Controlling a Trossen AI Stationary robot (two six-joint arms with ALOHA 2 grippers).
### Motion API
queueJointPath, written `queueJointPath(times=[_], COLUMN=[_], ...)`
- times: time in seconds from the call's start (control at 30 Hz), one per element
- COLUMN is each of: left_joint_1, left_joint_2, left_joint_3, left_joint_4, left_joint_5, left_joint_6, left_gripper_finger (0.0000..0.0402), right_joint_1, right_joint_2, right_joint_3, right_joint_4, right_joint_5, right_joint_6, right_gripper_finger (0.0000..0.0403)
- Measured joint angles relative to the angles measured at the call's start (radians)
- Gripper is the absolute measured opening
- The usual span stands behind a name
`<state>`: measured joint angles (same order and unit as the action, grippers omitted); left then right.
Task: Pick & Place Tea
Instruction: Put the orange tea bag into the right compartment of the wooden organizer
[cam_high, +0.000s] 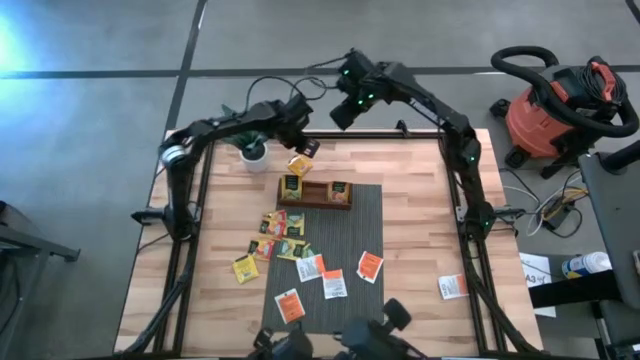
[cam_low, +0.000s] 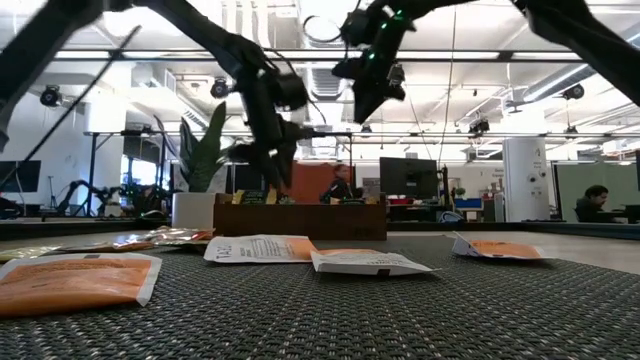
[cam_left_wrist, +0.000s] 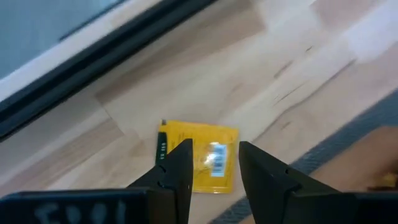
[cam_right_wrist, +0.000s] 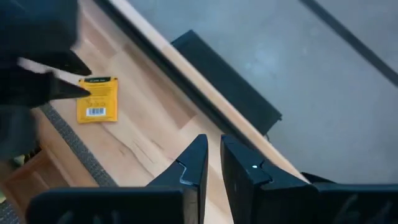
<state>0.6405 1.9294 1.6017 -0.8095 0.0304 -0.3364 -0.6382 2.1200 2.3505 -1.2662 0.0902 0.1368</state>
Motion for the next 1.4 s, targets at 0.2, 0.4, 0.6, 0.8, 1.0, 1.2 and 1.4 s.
queueJointPath(times=[0.2,0.4,0.6,0.8,1.0,1.2,1.4], left_joint_1=[-0.021,-0.046,-0.049,-0.054,-0.049,-0.049,-0.049], left_joint_2=[0.106,0.104,0.147,0.194,0.234,0.256,0.263], left_joint_3=[0.125,0.129,0.124,0.124,0.122,0.118,0.116], left_joint_4=[-0.134,-0.138,-0.153,-0.134,-0.123,-0.107,-0.016], left_joint_5=[-0.025,-0.107,-0.107,-0.099,-0.096,-0.094,-0.06], left_joint_6=[0.039,0.021,-0.006,-0.012,-0.03,-0.035,-0.065], left_gripper_finger=[0.0123,0.0123,0.0123,0.0123,0.0123,0.0123,0.0123], right_joint_1=[-0.039,-0.053,-0.057,-0.056,-0.056,-0.056,-0.057], right_joint_2=[-0.093,-0.142,-0.146,-0.139,-0.142,-0.152,-0.154], right_joint_3=[0.0,0.0,-0.001,-0.022,-0.082,-0.151,-0.154], right_joint_4=[0.001,0.001,0.005,0.004,0.005,0.027,0.043], right_joint_5=[0.031,0.075,0.078,0.078,0.078,0.078,0.078], right_joint_6=[-0.001,-0.01,-0.01,-0.01,-0.018,-0.031,-0.04], right_gripper_finger=[0.0043,0.0043,0.0043,0.0043,0.0043,0.0043,0.0043])
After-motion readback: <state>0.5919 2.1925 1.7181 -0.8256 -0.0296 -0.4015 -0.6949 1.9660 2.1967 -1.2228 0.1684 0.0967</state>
